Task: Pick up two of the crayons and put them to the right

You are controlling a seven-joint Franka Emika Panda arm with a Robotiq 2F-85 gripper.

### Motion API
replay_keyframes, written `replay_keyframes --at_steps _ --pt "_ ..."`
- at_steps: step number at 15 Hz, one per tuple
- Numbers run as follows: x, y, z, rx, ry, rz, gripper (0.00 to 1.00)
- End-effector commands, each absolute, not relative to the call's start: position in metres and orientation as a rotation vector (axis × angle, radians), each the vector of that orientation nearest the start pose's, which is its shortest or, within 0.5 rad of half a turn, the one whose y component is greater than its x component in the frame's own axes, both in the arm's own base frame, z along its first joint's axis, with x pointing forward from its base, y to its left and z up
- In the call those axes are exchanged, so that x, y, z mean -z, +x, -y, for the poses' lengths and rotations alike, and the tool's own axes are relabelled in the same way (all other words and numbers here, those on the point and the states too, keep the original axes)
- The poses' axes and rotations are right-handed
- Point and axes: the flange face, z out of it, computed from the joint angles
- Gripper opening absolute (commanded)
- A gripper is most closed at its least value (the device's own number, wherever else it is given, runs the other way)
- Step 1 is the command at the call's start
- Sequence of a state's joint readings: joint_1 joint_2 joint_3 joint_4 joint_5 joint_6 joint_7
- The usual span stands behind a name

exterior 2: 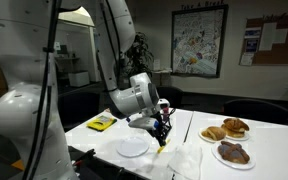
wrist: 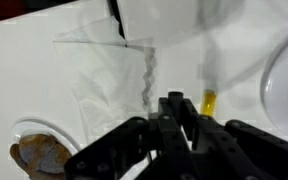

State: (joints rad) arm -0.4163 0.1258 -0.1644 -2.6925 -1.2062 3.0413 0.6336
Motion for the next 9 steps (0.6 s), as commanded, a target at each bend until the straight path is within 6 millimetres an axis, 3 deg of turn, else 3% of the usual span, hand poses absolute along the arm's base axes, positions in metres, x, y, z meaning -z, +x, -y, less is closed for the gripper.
replay_keyframes --at_steps 1,4,7,8,9 --pt "-0.161 0.374 0.159 0.401 -3.196 -0.111 0.04" --pt "-0.128 0.372 0.142 0.417 -3.051 -0.122 0.04" --pt "-0.110 0.375 0.135 0.382 -2.981 -0.093 0.04" --pt "-0.110 0.374 0.135 0.371 -2.973 -0.092 0.41" --pt "-0.108 0.377 0.135 0.371 -2.956 -0.089 0.42"
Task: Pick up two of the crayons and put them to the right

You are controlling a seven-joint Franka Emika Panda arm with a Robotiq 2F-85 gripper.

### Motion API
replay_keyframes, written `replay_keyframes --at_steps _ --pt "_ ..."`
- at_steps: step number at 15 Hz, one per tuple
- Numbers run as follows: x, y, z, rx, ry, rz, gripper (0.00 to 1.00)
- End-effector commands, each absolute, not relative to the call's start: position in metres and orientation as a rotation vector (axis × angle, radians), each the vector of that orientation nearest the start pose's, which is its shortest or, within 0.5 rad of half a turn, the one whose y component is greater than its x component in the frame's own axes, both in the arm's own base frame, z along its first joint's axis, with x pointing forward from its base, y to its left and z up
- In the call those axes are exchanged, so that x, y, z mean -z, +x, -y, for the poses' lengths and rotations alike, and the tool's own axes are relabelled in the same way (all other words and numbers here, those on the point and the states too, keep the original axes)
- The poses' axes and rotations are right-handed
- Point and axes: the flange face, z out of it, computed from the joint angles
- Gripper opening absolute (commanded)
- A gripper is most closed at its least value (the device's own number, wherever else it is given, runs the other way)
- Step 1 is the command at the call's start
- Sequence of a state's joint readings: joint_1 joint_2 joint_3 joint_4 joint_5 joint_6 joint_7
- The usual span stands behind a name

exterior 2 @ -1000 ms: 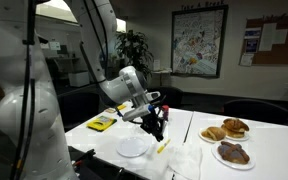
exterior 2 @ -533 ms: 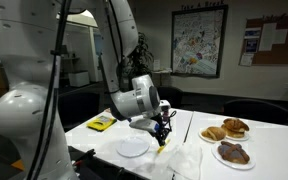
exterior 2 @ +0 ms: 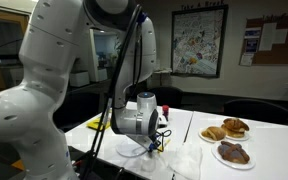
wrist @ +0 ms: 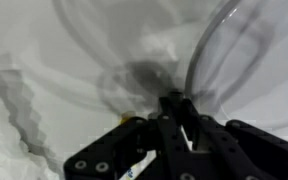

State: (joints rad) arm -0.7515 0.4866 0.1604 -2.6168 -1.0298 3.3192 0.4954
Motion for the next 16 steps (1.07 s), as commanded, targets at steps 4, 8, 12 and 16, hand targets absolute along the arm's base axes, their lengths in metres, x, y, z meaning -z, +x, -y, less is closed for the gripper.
replay_keyframes --at_steps 4,8,12,16 --pt "-0.112 0.384 0.140 0.380 -2.925 -0.067 0.69" --pt "-0.136 0.398 0.065 0.340 -2.910 0.023 0.96" --pt "-0.153 0.407 -0.035 0.238 -2.853 0.121 1.00" --pt "-0.184 0.410 -0.099 0.098 -2.844 0.202 1.00"
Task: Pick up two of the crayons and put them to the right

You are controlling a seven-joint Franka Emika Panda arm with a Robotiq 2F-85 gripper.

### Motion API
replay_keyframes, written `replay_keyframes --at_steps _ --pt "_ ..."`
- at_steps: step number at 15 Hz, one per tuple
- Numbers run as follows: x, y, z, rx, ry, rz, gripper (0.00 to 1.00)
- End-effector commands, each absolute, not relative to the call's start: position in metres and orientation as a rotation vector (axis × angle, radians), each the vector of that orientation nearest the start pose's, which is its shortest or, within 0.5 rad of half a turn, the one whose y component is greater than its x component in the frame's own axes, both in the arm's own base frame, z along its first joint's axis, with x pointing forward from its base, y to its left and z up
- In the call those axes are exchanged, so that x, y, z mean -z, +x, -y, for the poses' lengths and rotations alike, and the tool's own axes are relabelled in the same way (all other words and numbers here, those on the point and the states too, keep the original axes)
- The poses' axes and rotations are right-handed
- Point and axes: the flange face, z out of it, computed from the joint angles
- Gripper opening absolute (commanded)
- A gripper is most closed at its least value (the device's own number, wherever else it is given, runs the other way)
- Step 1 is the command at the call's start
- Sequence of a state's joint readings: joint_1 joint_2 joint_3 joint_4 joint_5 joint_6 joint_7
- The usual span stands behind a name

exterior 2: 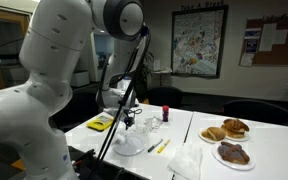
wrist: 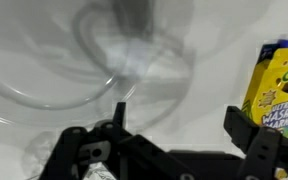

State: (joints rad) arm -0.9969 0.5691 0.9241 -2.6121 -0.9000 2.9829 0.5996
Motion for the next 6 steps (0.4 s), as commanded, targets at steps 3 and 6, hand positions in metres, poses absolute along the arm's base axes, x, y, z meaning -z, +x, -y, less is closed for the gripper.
replay_keyframes --at_steps 3,6 --pt "-0.207 0.412 -0.125 0.012 -2.873 0.238 1.00" --pt "-0.229 0.418 -0.143 -0.031 -2.869 0.250 1.00"
